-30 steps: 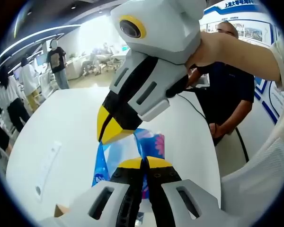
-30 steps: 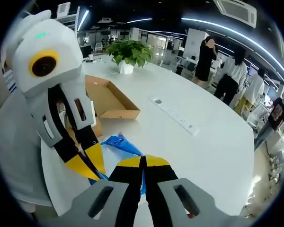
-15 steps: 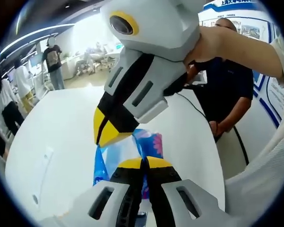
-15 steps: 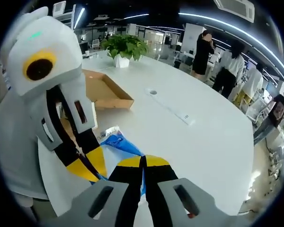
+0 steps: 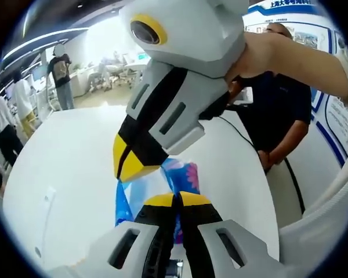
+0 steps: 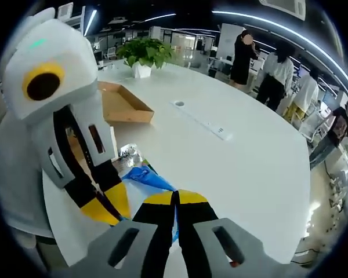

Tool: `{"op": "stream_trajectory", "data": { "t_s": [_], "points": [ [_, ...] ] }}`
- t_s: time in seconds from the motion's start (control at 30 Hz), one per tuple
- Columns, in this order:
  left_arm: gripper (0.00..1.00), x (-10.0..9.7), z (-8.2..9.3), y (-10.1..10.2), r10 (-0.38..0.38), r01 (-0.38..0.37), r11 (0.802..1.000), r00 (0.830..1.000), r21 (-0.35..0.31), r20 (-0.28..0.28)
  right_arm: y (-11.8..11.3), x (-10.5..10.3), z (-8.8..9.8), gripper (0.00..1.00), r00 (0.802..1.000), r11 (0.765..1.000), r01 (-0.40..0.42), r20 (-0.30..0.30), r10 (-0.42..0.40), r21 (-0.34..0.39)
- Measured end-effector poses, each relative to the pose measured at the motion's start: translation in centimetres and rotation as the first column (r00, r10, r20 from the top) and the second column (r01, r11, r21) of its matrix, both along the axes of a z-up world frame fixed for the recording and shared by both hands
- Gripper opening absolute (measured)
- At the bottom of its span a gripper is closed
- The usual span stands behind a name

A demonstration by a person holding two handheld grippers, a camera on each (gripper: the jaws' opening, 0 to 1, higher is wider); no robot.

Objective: Operate the shoe box by opening the lid, removing the specified soft item, and placing it in the target area until the item is outside and the box remains undamaged.

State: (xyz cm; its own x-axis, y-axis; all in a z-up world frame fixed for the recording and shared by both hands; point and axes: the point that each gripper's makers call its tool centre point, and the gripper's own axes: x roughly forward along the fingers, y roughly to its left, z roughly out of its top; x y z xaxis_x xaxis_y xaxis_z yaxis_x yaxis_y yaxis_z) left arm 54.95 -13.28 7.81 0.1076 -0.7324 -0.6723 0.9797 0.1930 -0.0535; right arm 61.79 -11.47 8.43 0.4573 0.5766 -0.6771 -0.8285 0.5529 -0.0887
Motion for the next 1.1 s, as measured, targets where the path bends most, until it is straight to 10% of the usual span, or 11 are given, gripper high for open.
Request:
{"op": "stream_trajectory", "data": {
  "t_s": [1.1],
  "points": [
    [0.0, 1.7, -6.4, -4.9, -0.012, 0.016, 1.0, 0.987, 0.023, -0.158, -5.3, 0.8, -5.8, 0.0, 0.993, 0.995, 0.084, -0.076, -0.088, -0.052]
  ]
}}
